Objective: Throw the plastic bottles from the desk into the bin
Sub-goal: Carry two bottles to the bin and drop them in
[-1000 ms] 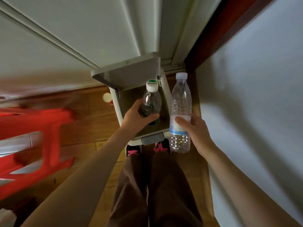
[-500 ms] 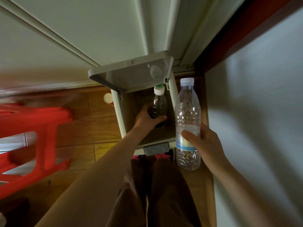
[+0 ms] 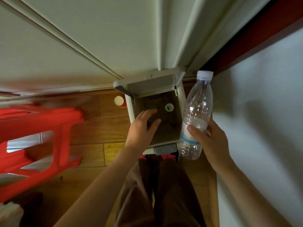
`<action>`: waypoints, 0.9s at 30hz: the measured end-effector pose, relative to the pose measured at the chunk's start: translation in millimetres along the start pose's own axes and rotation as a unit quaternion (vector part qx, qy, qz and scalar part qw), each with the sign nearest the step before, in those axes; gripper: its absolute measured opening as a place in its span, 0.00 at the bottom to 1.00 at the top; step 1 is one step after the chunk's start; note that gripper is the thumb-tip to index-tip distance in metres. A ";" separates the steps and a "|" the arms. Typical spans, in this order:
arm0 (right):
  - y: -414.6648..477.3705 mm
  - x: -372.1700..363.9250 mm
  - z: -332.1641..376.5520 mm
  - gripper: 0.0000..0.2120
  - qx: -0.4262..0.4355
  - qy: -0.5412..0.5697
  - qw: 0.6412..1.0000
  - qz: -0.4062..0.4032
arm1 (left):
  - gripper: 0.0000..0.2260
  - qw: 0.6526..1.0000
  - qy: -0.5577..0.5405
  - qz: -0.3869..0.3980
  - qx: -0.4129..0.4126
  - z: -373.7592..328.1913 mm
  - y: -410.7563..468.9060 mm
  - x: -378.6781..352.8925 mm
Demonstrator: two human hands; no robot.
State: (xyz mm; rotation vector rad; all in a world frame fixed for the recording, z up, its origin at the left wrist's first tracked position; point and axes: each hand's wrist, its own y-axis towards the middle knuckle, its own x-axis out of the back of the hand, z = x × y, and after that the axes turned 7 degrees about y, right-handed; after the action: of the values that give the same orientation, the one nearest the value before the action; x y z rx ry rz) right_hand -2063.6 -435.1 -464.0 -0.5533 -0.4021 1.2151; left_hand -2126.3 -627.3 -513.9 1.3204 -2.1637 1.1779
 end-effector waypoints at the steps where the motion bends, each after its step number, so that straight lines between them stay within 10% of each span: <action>1: -0.2 -3.2 6.4 0.12 0.011 -0.007 1.000 0.004 | 0.15 0.999 0.006 -0.033 -0.017 2.2 -7.1 8.2; 6: 3.1 -19.6 16.2 0.21 0.037 -0.043 0.998 0.039 | 0.14 0.988 0.004 -0.155 0.021 26.4 -19.0 27.5; 27: 90.0 -90.2 -87.8 0.30 0.041 -0.272 0.955 0.113 | 0.10 0.981 -0.129 -0.093 0.115 69.6 -1.5 -13.6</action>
State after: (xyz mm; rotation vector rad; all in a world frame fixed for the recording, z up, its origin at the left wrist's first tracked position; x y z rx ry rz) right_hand -2110.0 -515.1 -588.1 -0.1844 -0.7645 1.5986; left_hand -2109.5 -675.2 -563.5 1.8227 -2.0600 1.2716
